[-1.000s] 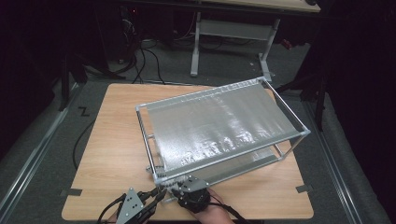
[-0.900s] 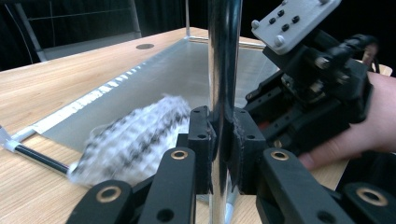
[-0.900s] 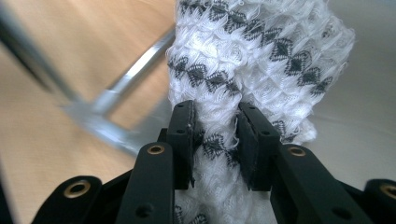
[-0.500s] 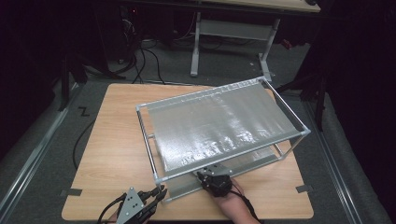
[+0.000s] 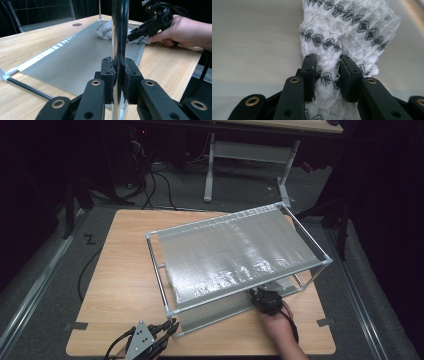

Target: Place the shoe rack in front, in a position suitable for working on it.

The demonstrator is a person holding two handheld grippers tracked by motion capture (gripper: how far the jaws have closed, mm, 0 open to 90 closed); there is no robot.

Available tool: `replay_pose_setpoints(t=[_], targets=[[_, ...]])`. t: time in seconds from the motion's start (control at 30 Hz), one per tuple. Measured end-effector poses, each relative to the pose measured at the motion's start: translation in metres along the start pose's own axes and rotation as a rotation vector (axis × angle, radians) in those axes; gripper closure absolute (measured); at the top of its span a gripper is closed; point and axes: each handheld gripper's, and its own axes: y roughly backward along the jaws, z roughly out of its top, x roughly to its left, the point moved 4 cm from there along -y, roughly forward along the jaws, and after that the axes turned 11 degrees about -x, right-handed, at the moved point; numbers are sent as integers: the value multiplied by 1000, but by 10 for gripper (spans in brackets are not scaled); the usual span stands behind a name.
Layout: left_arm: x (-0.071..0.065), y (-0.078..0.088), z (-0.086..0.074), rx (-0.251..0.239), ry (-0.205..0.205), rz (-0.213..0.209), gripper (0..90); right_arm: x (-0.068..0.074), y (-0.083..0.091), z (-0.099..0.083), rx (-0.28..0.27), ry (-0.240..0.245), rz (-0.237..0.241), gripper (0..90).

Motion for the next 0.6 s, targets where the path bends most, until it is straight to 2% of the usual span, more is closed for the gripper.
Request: replay_pose_setpoints(t=[0.1,0.17,0.23,0.3,0.33,0.37,0.4,0.47,0.5,0.53,0.57,0.6], targets=[[0,0,0,0,0,-1,804,-25,1,-3,5,-22,-58,679],[0,0,0,-1,1,-1,804,-36,3,-6,8,-35,-91,678],[0,0,0,0,2,-1,804,-51,4,-8,9,-33,-132,677],[0,0,0,0,2,-1,804,-61,6,-10,15,-47,-164,677],[0,0,0,1,2,-1,804,-67,6,-11,11,-33,-180,675],[0,0,0,1,2,0,804,-70,7,-12,18,-59,-192,673],[0,0,0,1,2,-1,803,-75,8,-13,18,-64,-210,669],[0,0,0,0,3,0,804,-86,10,-15,11,-51,-236,668],[0,0,0,0,3,-1,804,-90,12,-16,15,-85,-255,667],[0,0,0,0,3,-1,804,-94,13,-17,13,-92,-258,665],[0,0,0,0,3,-2,804,-98,14,-17,9,-77,-264,666],[0,0,0,0,2,-1,804,-100,15,-17,9,-81,-279,666]])
